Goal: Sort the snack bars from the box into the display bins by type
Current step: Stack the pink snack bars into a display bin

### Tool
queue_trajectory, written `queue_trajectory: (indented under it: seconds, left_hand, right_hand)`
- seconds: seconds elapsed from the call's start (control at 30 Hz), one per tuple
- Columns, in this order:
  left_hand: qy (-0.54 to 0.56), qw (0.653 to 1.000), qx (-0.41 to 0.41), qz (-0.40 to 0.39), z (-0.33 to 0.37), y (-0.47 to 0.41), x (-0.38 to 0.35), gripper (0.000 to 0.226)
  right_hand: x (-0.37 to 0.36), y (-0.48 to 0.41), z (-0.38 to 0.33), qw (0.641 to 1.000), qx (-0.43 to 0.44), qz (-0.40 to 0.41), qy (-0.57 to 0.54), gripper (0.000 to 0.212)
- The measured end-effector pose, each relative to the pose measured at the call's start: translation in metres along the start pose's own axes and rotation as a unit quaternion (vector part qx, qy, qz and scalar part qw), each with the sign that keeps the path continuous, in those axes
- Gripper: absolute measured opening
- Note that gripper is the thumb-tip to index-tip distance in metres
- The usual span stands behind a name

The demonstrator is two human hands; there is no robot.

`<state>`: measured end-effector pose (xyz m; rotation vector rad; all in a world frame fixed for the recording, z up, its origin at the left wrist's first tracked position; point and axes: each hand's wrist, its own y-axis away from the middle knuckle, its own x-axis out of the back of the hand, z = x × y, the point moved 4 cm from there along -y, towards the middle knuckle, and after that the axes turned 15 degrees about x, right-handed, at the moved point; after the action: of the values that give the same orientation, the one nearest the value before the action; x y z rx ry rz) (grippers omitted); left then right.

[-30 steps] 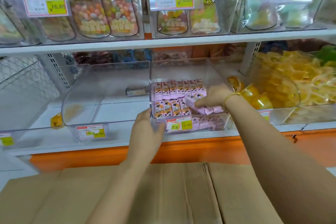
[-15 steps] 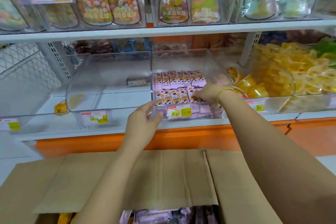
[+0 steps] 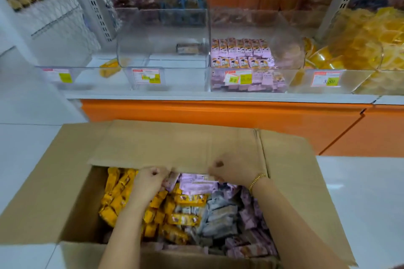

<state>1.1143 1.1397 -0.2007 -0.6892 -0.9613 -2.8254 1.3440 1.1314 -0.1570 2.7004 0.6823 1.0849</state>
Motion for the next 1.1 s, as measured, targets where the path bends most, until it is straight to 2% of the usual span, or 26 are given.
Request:
queue_trajectory:
  seconds: [0.07, 0.1, 0.13, 0.17, 0.2, 0.23, 0.33, 0.4, 0.47, 0.57, 0.63, 0.7, 0.77, 0.87, 0.93, 1.0, 1.1]
  left_hand:
    - [-0.061, 0.998, 0.025, -0.007, -0.027, -0.009, -0.008, 0.034]
    - [-0.077, 0.996, 0.046, -0.012, -0.038, -0.011, -0.012, 0.017]
    - [-0.091, 0.993, 0.071, -0.018, -0.05, -0.014, -0.017, 0.008]
    - [-0.111, 0.989, 0.09, -0.023, -0.061, -0.019, -0.023, 0.027]
    - [-0.122, 0.988, 0.096, -0.024, -0.069, -0.022, -0.028, 0.037]
    - [-0.124, 0.988, 0.086, -0.024, -0.072, -0.023, -0.032, 0.041]
    - [-0.14, 0.99, 0.017, -0.017, -0.071, -0.027, -0.051, 0.047]
    - [-0.205, 0.977, -0.064, 0.007, -0.061, -0.03, -0.065, 0.049]
    - [-0.274, 0.952, -0.136, 0.03, -0.052, -0.035, -0.078, 0.052]
    - [-0.336, 0.923, -0.182, 0.039, -0.047, -0.043, -0.093, 0.052]
    - [-0.387, 0.904, -0.179, 0.045, -0.048, -0.046, -0.099, 0.046]
    - [-0.402, 0.902, -0.152, 0.043, -0.054, -0.047, -0.101, 0.045]
    - [-0.363, 0.923, -0.125, 0.033, -0.06, -0.045, -0.099, 0.048]
    - [-0.257, 0.962, -0.094, -0.002, -0.061, -0.035, -0.091, 0.044]
    - [-0.174, 0.982, -0.064, -0.025, -0.059, -0.023, -0.079, 0.037]
    - [-0.084, 0.996, -0.022, -0.037, -0.059, -0.009, -0.064, 0.03]
    - [0.098, 0.99, 0.07, -0.068, -0.065, 0.011, -0.039, 0.025]
  right_hand:
    - [-0.048, -0.003, 0.031, 0.999, -0.032, -0.028, -0.032, 0.032]
    - [-0.066, -0.003, 0.043, 0.998, -0.058, -0.027, -0.018, 0.025]
    - [-0.081, -0.001, 0.055, 0.997, -0.073, -0.019, 0.0, 0.009]
    - [-0.093, 0.001, 0.066, 0.995, -0.094, -0.003, 0.018, 0.026]
    - [-0.103, 0.002, 0.078, 0.993, -0.111, 0.021, 0.029, 0.052]
    - [-0.109, 0.004, 0.085, 0.99, -0.126, 0.057, 0.022, 0.065]
    - [-0.11, 0.006, 0.094, 0.974, -0.128, 0.187, 0.019, 0.064]
    - [-0.105, 0.004, 0.099, 0.963, -0.128, 0.238, 0.021, 0.064]
    - [-0.1, -0.001, 0.103, 0.965, -0.101, 0.235, 0.051, 0.065]
    - [-0.102, -0.01, 0.111, 0.977, -0.068, 0.182, 0.091, 0.054]
    - [-0.104, -0.012, 0.117, 0.98, -0.06, 0.166, 0.094, 0.049]
    - [-0.107, -0.01, 0.124, 0.98, -0.062, 0.164, 0.09, 0.047]
    - [-0.11, -0.007, 0.127, 0.981, -0.068, 0.175, 0.059, 0.038]
    - [-0.113, -0.006, 0.12, 0.97, -0.086, 0.219, -0.067, 0.024]
    - [-0.111, -0.009, 0.114, 0.963, -0.102, 0.222, -0.113, 0.028]
    - [-0.106, -0.012, 0.102, 0.971, -0.116, 0.149, -0.147, 0.031]
    - [-0.098, -0.014, 0.074, 0.983, -0.054, 0.003, -0.178, 0.034]
